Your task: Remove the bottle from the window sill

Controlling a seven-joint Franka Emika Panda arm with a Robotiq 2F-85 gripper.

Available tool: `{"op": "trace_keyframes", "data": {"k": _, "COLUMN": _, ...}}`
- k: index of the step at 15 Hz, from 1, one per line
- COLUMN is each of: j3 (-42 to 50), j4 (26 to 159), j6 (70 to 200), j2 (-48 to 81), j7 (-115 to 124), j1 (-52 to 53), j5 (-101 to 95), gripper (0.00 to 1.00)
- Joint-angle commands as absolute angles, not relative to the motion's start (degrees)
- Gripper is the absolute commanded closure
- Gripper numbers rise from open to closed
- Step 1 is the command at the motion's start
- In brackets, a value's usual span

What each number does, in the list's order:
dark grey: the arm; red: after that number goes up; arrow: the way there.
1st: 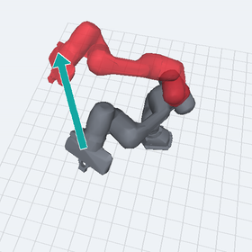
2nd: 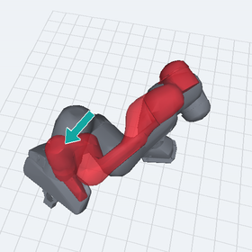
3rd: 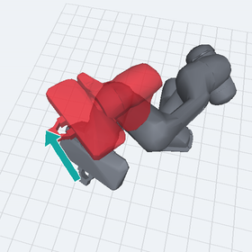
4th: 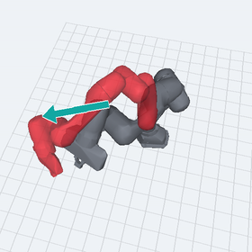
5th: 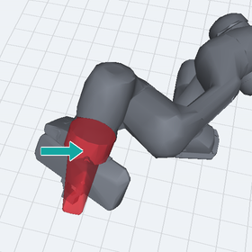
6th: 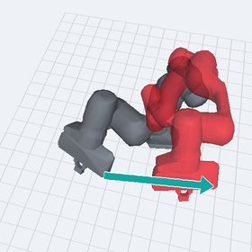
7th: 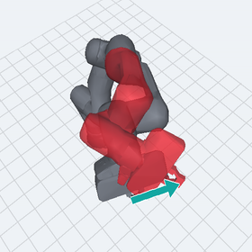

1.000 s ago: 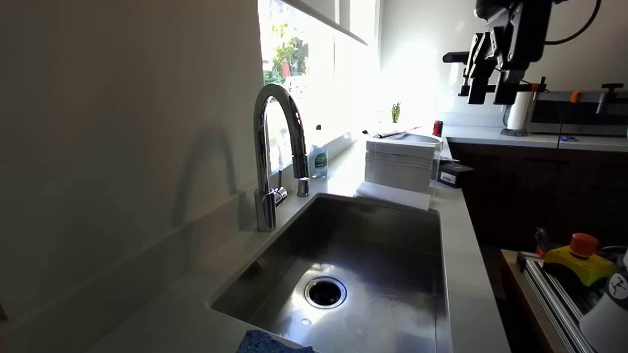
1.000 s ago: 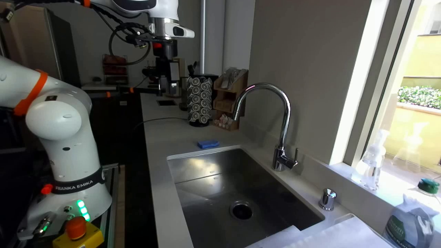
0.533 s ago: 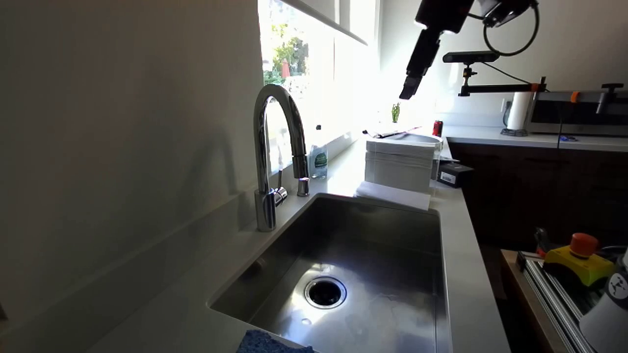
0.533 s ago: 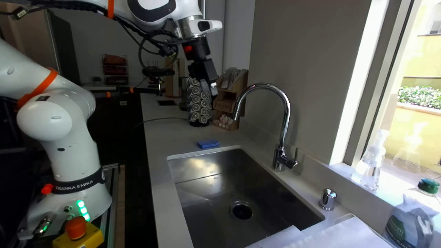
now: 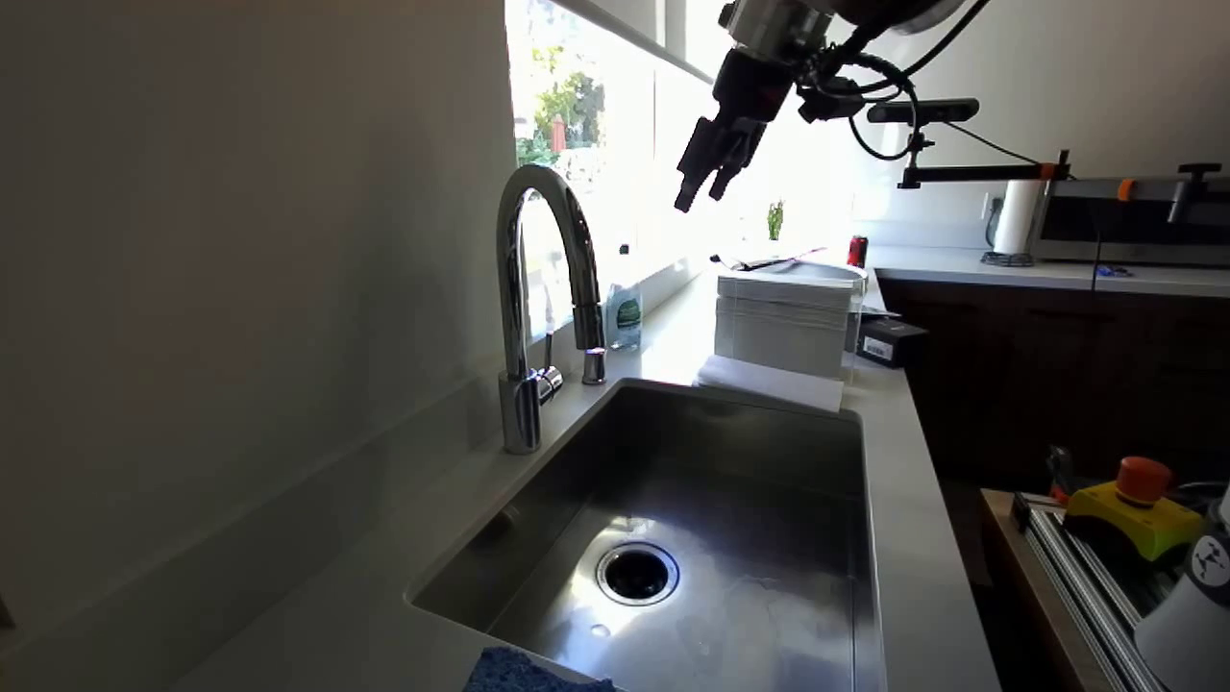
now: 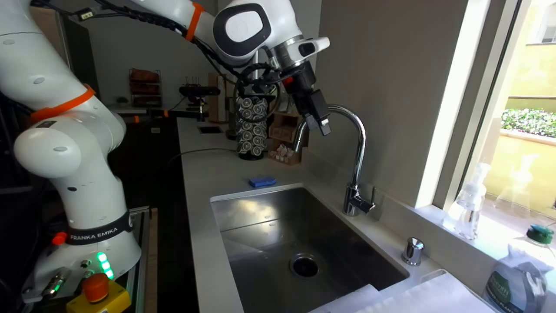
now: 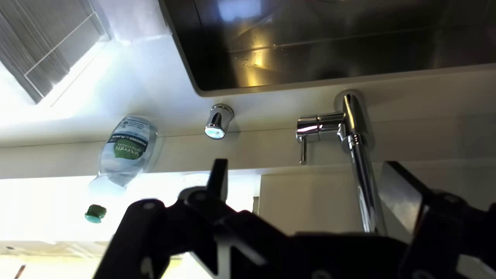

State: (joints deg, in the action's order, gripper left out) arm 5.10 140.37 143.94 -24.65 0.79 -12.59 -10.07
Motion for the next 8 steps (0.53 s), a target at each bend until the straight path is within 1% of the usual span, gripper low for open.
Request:
{"op": "trace_keyframes", "data": {"k": 1, "j3": 5.56, "j4": 139.14, "j6": 143.82, "j2": -23.30, "j7": 1.08, "j1": -12.43, "j5": -10.28, "gripper": 0.00}}
{"op": "trace_keyframes", "data": {"k": 4, "j3": 5.57, "j4": 137.87, "j6": 143.83, "j2": -21.99, "j7": 1.39, "j1": -12.47, "j5": -10.30, "gripper": 0.00}}
{"op": "trace_keyframes", "data": {"k": 8, "j3": 4.08, "j4": 134.01, "j6": 146.59, "j2": -16.83, "j7": 11.14, "j1": -16.86, "j5": -14.37, "gripper": 0.00}}
